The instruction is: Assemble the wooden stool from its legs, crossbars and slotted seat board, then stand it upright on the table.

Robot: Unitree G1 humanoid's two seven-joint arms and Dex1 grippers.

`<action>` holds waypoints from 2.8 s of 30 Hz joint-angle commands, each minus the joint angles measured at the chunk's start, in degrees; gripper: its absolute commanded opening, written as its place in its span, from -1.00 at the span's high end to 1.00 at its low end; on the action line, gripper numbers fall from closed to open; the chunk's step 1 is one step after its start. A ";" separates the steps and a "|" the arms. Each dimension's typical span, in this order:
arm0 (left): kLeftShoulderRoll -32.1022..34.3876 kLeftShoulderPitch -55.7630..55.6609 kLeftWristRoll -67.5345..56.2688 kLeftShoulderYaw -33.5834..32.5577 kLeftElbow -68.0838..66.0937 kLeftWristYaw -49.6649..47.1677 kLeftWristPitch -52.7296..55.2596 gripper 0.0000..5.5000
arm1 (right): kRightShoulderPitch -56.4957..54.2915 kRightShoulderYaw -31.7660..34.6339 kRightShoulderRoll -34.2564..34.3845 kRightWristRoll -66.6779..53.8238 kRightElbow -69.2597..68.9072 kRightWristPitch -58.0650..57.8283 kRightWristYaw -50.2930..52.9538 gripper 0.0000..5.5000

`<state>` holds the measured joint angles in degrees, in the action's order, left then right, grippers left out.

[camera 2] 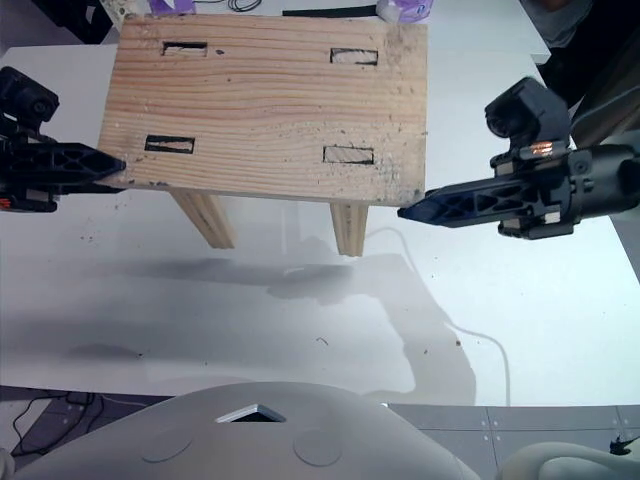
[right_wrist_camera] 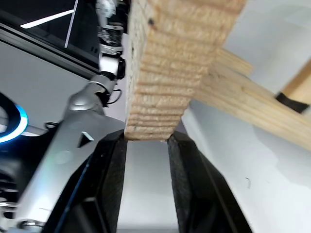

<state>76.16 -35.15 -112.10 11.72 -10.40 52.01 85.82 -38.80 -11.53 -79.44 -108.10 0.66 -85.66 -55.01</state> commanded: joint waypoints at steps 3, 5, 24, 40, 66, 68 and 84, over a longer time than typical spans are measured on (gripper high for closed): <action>-0.64 9.40 -0.90 0.06 3.84 -3.34 -2.24 0.47 | -3.86 -4.31 3.74 -4.89 2.60 1.43 3.39 0.50; -0.95 11.43 -0.90 -0.20 4.46 -4.87 -2.98 0.47 | -1.84 -4.08 5.54 -4.89 2.88 2.96 7.01 0.50; -7.48 18.25 -0.90 -6.34 5.24 -25.84 -9.05 0.17 | 12.22 6.15 13.55 -4.90 -2.63 9.59 28.86 0.20; -7.30 37.44 -0.89 -36.06 9.98 -14.22 -6.57 -0.11 | 21.68 14.66 11.36 -4.68 -2.89 11.17 33.11 -0.06; -54.76 35.81 103.55 -10.38 5.77 -50.19 -83.66 -0.59 | 28.88 8.15 60.25 91.67 20.63 89.79 51.93 -0.47; -56.72 32.59 105.83 -10.24 -0.26 -50.52 -87.40 -0.59 | 26.32 7.94 62.14 94.96 27.59 94.63 51.66 -0.47; -63.41 24.55 106.68 -16.62 -17.96 -50.31 -103.27 -0.59 | 16.52 14.84 66.77 102.03 49.72 109.33 52.39 -0.47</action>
<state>12.80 -10.81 -5.52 -3.67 -27.52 1.49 -16.64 -20.51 2.48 -12.77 -6.64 48.91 22.83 -2.35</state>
